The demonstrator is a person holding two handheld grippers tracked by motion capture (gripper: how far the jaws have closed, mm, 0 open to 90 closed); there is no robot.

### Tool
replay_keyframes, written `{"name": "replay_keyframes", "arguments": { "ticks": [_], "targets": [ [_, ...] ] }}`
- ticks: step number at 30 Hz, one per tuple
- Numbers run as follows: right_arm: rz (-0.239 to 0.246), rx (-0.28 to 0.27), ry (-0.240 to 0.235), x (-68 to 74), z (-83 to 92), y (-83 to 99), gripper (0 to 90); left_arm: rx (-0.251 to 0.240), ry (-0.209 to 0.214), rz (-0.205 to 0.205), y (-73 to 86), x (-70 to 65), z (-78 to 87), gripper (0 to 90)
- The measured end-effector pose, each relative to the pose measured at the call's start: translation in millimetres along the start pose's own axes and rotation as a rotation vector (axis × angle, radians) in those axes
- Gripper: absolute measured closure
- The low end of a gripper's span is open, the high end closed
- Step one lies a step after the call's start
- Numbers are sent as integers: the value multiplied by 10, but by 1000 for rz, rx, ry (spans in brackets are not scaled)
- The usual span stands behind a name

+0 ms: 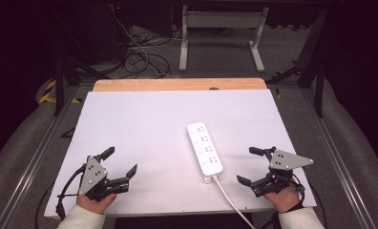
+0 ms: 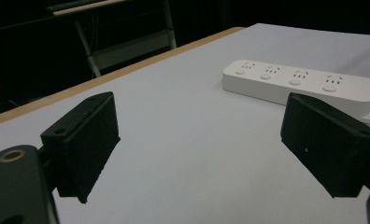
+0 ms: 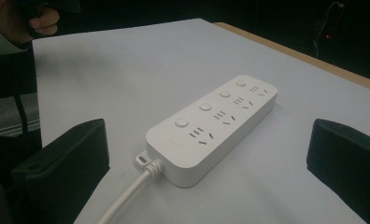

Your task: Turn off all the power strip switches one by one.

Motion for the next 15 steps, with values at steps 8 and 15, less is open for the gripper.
{"name": "replay_keyframes", "arguments": {
  "ticks": [8,15],
  "targets": [
    [-6,-11,58,-55,35,-39,1,1,-9,-5,0,-4,-1,118],
    [-65,-99,60,-48,117,-143,5,-3,-13,-6,0,-4,9,116]
  ]
}}
Point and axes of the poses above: each handheld gripper's, and its own axes: z roughly backward along the jaws, y roughly out of its underside, x roughly to its left, the point moved 10 cm from there along -z, roughly forward along the jaws, and after that the axes turned 14 degrees about x, right-handed, at the moved point
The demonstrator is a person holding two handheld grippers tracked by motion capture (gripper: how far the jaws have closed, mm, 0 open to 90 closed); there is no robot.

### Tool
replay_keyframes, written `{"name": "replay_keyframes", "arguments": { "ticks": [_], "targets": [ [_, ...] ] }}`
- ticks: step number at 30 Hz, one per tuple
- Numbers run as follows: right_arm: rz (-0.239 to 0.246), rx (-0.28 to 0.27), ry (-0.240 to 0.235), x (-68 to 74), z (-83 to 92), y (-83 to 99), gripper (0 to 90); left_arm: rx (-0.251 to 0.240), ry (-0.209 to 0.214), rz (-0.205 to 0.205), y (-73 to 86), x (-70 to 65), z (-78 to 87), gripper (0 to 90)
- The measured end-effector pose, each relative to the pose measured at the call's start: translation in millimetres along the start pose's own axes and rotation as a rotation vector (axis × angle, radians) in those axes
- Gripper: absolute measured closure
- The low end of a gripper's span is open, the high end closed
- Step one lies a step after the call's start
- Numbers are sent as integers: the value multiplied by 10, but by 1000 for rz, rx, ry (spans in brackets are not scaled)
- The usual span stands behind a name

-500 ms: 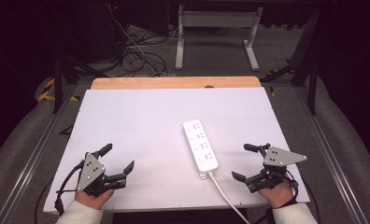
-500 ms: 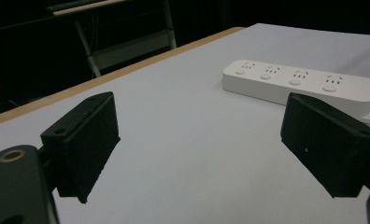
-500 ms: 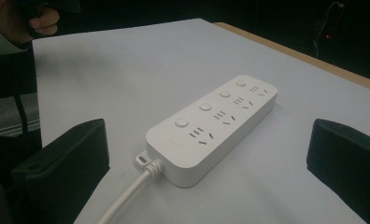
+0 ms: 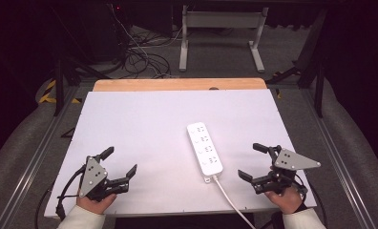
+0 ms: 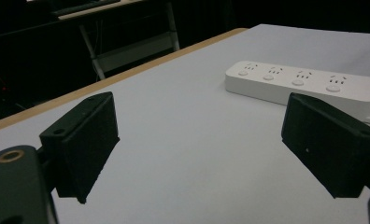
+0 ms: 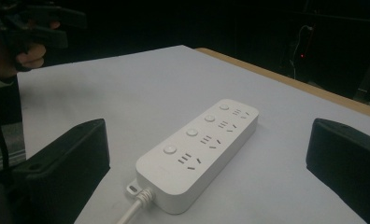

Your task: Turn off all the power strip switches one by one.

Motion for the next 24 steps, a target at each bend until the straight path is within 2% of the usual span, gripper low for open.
{"name": "replay_keyframes", "arguments": {
  "ticks": [2,4,7,14,17,21,24],
  "targets": [
    [-15,-4,-7,-3,14,-16,13,0,0,-2,0,-2,1,115],
    [-2,8,-15,18,16,-8,23,-2,-2,-3,-3,0,6,115],
    [18,38,5,32,7,17,39,-1,-3,-2,-3,4,4,116],
    [31,60,-14,57,0,13,133,-6,-15,0,-8,12,10,116],
    [33,61,-16,50,-4,-21,146,-6,-18,0,-9,14,9,116],
    [64,81,-3,61,-36,-72,232,0,-18,0,-2,13,3,116],
    [83,116,4,69,-91,-99,283,-2,-22,-1,-4,16,5,116]
  ]
}}
Point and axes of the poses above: each handheld gripper's, and its own axes: z roughly backward along the jaws, y roughly out of its underside, x roughly to its left, the point moved 10 cm from there along -z, roughly forward along the jaws, and after that the axes turned 14 degrees about x, right-handed, at the moved point
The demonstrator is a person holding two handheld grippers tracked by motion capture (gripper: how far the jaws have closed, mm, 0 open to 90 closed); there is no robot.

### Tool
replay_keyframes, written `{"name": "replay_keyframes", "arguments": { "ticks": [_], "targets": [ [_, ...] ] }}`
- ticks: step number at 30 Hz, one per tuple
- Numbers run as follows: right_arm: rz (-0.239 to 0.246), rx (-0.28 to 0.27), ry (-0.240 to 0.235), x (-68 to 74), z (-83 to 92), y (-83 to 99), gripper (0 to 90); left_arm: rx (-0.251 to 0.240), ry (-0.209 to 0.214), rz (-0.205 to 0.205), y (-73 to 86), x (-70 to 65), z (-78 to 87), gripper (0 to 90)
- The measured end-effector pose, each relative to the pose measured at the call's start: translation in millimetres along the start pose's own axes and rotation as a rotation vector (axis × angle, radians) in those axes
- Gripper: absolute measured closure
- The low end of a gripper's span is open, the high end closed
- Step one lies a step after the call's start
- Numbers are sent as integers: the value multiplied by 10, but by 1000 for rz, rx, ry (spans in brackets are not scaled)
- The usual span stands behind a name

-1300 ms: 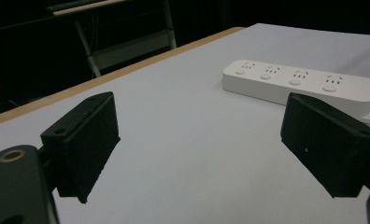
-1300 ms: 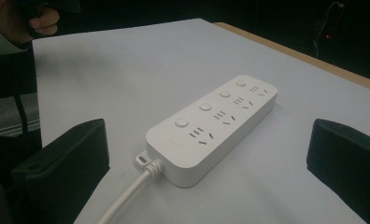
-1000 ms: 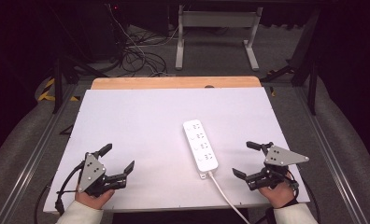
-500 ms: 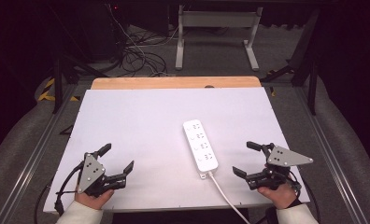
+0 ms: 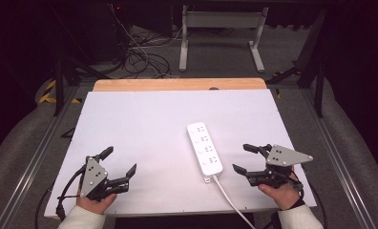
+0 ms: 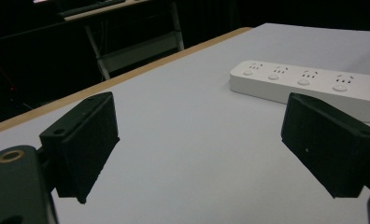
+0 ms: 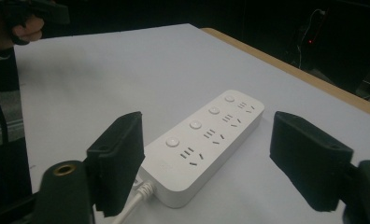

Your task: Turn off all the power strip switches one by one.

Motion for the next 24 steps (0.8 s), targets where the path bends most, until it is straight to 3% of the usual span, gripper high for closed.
{"name": "replay_keyframes", "arguments": {
  "ticks": [4,24],
  "targets": [
    [18,16,5,-7,-55,-84,318,1,-1,-2,2,2,0,116],
    [45,21,-62,49,-383,-427,307,6,-2,-10,8,-1,-5,116]
  ]
}}
Point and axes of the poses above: each handheld gripper's, and its own axes: z roughly backward along the jaws, y roughly out of its underside, x roughly to its left, the point moved 10 cm from there along -z, roughly forward along the jaws, and after that the axes turned 14 degrees about x, right-handed, at the moved point
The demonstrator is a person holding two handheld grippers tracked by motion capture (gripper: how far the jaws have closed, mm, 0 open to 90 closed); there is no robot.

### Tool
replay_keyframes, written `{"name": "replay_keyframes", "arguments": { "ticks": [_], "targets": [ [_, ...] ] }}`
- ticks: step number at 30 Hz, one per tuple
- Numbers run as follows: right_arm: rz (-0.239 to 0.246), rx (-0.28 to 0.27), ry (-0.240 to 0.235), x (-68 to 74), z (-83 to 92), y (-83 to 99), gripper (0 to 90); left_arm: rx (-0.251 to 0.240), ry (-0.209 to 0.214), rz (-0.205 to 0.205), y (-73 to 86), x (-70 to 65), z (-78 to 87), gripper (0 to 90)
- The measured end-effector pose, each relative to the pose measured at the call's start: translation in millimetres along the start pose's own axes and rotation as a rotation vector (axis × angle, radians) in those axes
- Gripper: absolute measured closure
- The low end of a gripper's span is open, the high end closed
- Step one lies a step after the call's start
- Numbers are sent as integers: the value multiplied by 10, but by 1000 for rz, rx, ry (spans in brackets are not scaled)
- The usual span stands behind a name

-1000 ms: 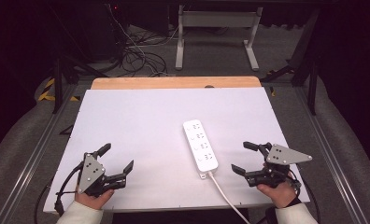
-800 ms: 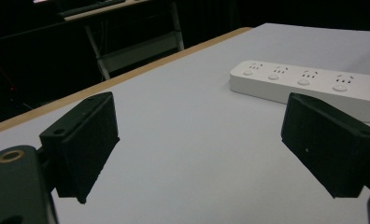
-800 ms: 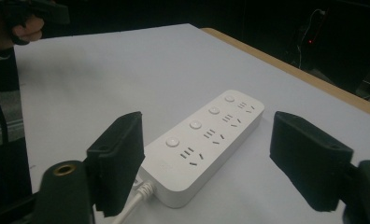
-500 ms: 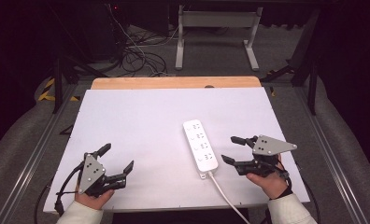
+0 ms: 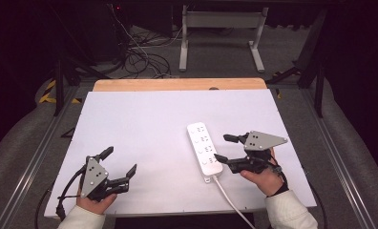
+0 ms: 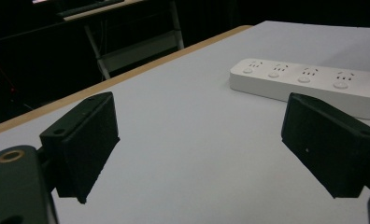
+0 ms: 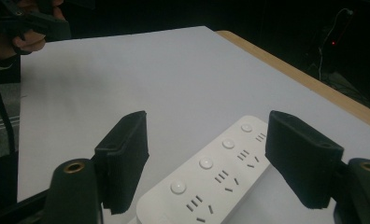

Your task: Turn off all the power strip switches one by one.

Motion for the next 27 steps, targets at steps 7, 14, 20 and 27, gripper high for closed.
{"name": "replay_keyframes", "arguments": {
  "ticks": [7,14,20,27],
  "targets": [
    [12,9,-40,35,-125,-89,314,0,1,-1,1,0,0,116],
    [52,55,-15,69,-194,-70,441,1,2,1,3,3,0,116],
    [94,74,27,65,-163,-89,601,1,4,2,2,-1,0,116],
    [92,137,-58,133,-182,-71,900,2,1,2,4,2,-5,117]
  ]
}}
Point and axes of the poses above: each handheld gripper's, and its own axes: z roughly backward along the jaws, y roughly out of its underside, x roughly to its left, the point moved 10 cm from there along -z, roughly forward along the jaws, and after that the axes turned 14 degrees about x, right-handed, at the moved point
